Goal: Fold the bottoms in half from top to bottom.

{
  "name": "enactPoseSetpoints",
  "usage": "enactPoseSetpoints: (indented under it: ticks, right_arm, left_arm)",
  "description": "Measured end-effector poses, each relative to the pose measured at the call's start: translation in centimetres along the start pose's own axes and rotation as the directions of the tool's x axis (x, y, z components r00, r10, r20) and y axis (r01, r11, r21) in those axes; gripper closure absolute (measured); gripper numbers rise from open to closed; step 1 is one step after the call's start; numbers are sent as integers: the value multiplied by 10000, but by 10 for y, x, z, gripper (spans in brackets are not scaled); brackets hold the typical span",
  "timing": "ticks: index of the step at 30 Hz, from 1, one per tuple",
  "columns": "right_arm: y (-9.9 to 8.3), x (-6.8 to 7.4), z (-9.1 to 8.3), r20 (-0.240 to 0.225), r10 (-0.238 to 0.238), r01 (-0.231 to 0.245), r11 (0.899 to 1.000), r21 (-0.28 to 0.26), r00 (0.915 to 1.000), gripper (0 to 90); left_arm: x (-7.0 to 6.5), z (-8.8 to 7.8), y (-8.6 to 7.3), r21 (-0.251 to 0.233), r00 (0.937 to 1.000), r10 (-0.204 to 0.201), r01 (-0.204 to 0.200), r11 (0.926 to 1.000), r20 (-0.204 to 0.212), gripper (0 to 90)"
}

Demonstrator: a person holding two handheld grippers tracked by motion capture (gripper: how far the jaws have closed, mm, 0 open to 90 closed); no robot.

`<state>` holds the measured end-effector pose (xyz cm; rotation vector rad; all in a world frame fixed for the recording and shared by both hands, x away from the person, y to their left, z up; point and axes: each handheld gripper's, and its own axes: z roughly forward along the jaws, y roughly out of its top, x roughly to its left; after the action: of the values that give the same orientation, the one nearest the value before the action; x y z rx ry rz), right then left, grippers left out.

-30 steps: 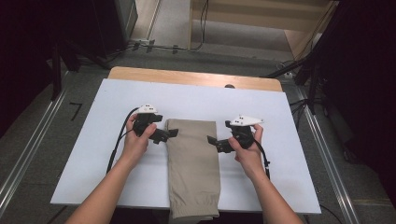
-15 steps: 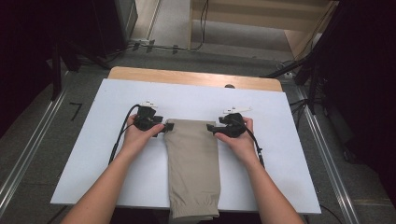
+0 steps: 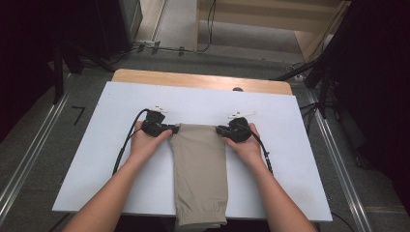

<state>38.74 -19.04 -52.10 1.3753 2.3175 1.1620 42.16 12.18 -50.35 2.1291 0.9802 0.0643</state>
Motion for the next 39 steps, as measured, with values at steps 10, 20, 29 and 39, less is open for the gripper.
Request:
enactPoseSetpoints:
  ticks: [10,20,29,39]
  right_arm:
    - [20,-4,-14,331,-316,337,9973,-645,9990,870]
    - [75,-25,-36,1068,-514,662,9880,-1395,9930,870]
    - [106,-36,-39,2393,1072,-526,9732,-2238,9650,488]
    - [63,-28,-49,1432,537,-270,9829,-1823,9882,121]
  left_arm:
    - [4,-9,34,-885,9994,349,-351,9955,-47,873]
    - [20,-15,91,-1967,9979,558,-611,9786,-323,872]
    - [31,-22,115,-2858,9912,-142,-243,9580,-1320,344]
    - [17,-39,55,-3041,9983,376,-222,9524,448,127]
